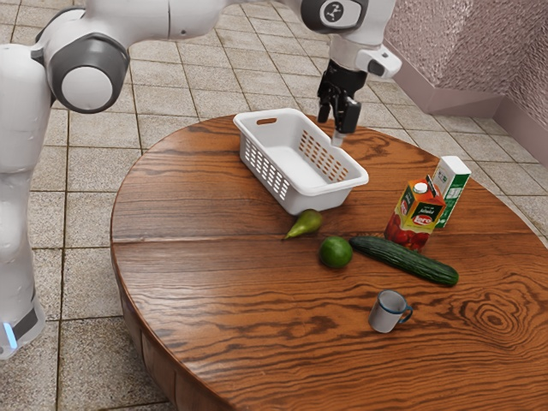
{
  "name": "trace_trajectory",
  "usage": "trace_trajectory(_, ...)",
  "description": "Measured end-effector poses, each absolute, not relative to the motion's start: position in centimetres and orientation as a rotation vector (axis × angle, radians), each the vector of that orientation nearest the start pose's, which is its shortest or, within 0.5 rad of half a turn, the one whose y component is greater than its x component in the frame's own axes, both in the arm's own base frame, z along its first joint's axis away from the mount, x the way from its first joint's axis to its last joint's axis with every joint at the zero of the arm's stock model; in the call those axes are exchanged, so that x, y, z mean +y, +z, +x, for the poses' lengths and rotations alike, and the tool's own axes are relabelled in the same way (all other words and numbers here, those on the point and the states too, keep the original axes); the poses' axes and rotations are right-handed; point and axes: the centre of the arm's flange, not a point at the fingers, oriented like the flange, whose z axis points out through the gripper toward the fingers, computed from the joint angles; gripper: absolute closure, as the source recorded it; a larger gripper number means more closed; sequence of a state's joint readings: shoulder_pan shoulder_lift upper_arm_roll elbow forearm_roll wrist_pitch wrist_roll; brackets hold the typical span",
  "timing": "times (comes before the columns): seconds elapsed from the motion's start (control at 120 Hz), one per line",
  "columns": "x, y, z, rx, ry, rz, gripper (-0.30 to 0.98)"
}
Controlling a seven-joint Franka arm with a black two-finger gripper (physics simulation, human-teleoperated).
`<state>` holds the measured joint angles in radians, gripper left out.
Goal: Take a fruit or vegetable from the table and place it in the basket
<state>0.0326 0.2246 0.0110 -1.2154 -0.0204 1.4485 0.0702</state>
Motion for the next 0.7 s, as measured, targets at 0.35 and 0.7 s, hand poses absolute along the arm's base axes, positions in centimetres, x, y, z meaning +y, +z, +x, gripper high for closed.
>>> trace_trajectory(0.35,4.8,64.3,61.0,0.032,0.000,-3.211,0.00)
trace_trajectory(0.7,-9.2,62.6,56.7,0.945,0.010,-2.978,0.00)
